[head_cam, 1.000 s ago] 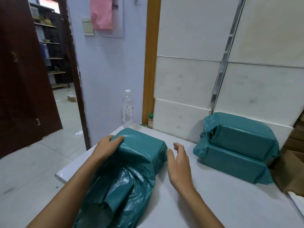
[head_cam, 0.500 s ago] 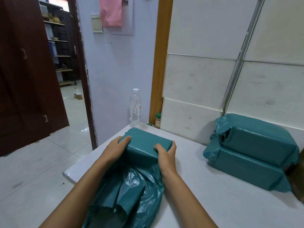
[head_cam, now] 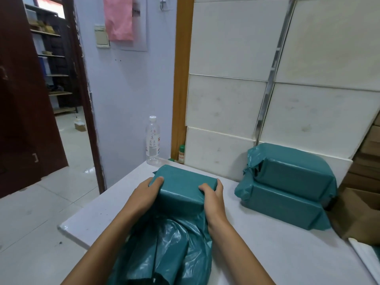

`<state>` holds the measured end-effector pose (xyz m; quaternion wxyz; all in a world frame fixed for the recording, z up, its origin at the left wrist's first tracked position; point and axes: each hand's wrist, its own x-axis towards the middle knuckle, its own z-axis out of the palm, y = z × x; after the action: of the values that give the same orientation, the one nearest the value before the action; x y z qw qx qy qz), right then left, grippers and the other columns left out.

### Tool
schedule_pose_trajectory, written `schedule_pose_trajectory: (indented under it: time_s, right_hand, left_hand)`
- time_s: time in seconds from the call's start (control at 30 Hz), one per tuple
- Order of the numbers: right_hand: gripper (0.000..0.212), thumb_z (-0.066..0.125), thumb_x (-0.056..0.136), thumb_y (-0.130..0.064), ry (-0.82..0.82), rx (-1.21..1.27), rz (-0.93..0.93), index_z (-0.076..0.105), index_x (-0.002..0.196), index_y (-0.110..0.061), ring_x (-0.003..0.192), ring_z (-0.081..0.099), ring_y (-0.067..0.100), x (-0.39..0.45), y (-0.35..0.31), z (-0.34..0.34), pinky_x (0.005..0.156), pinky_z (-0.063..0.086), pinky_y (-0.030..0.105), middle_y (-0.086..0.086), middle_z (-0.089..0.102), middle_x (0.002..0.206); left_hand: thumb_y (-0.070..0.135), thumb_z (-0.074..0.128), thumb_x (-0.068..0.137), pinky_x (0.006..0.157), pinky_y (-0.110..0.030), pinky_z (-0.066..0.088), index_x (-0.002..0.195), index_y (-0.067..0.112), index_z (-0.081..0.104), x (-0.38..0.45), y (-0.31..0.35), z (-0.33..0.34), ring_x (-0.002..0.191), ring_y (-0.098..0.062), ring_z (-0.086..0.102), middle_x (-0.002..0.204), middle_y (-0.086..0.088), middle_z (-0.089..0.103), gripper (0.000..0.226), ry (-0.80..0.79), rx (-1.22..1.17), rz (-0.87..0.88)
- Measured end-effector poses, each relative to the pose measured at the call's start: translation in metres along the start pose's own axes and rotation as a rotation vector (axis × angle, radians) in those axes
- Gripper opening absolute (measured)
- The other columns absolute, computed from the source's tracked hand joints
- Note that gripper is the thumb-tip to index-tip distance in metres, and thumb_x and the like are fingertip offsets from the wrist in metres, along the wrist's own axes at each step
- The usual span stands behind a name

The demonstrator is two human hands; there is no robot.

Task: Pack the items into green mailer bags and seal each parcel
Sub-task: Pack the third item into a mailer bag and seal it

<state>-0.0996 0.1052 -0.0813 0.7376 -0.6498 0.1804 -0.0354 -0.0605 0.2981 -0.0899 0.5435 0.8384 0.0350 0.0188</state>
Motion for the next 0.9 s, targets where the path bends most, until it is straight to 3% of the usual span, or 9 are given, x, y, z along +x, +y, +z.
schedule_pose_trajectory:
  time_s: [0.13,0.2,0.33,0.47,0.63,0.77,0.9]
  right_hand:
    - [0.075,0.060,0.097,-0.026,0.032,0.001,-0.060,0.025,0.162,-0.038,0.112,0.064,0.022,-0.009,-0.012,-0.025,0.099,0.057,0.049,0.000,0.060,0.134]
    - [0.081,0.061,0.095,-0.029,0.053,-0.012,-0.070,0.021,0.165,-0.037,0.119,0.059,0.022,-0.016,-0.016,-0.040,0.106,0.052,0.049,-0.003,0.053,0.146]
    - [0.101,0.063,0.073,-0.045,0.098,0.000,-0.074,0.021,0.165,-0.040,0.138,0.053,0.027,-0.021,-0.013,-0.070,0.115,0.046,0.055,-0.003,0.044,0.162]
    - [0.103,0.066,0.065,-0.050,0.142,0.038,-0.085,0.030,0.161,-0.041,0.136,0.056,0.029,-0.026,-0.010,-0.103,0.115,0.047,0.057,-0.001,0.050,0.159]
    - [0.099,0.064,0.077,-0.043,0.155,0.048,-0.079,0.020,0.165,-0.042,0.134,0.056,0.028,-0.055,-0.020,-0.136,0.111,0.050,0.056,-0.001,0.044,0.162]
    - [0.097,0.062,0.078,-0.041,0.199,0.057,-0.085,0.022,0.166,-0.040,0.134,0.055,0.028,-0.070,-0.023,-0.164,0.112,0.049,0.056,0.001,0.043,0.162]
    - [0.083,0.060,0.091,-0.031,0.232,0.049,-0.085,0.025,0.166,-0.033,0.127,0.058,0.028,-0.080,-0.027,-0.193,0.111,0.050,0.054,0.004,0.048,0.156]
  left_hand:
    - [0.051,0.040,0.108,0.097,-0.038,0.044,0.126,0.027,0.066,-0.011,0.019,0.018,0.114,-0.021,0.063,0.125,0.000,0.067,0.039,-0.025,-0.008,0.015]
    - [0.052,0.041,0.107,0.096,-0.038,0.045,0.124,0.027,0.067,-0.017,0.026,0.029,0.113,-0.020,0.063,0.125,0.000,0.068,0.040,-0.045,-0.013,0.027]
    - [0.055,0.040,0.106,0.100,-0.041,0.049,0.125,0.026,0.067,-0.032,0.036,0.054,0.113,-0.020,0.065,0.124,-0.001,0.070,0.044,-0.102,-0.011,0.019]
    - [0.064,0.039,0.097,0.109,-0.049,0.050,0.126,0.029,0.067,-0.049,0.049,0.074,0.113,-0.021,0.067,0.124,0.001,0.072,0.054,-0.147,-0.010,0.027]
    - [0.060,0.040,0.101,0.107,-0.047,0.050,0.125,0.027,0.067,-0.070,0.062,0.099,0.112,-0.019,0.067,0.123,0.001,0.072,0.049,-0.189,0.002,0.073]
    - [0.056,0.041,0.105,0.101,-0.043,0.050,0.124,0.024,0.067,-0.088,0.072,0.122,0.111,-0.017,0.066,0.123,0.000,0.072,0.046,-0.226,-0.008,0.088]
    - [0.063,0.040,0.100,0.105,-0.046,0.051,0.126,0.028,0.066,-0.108,0.080,0.143,0.113,-0.017,0.067,0.125,0.003,0.071,0.051,-0.296,-0.025,0.084]
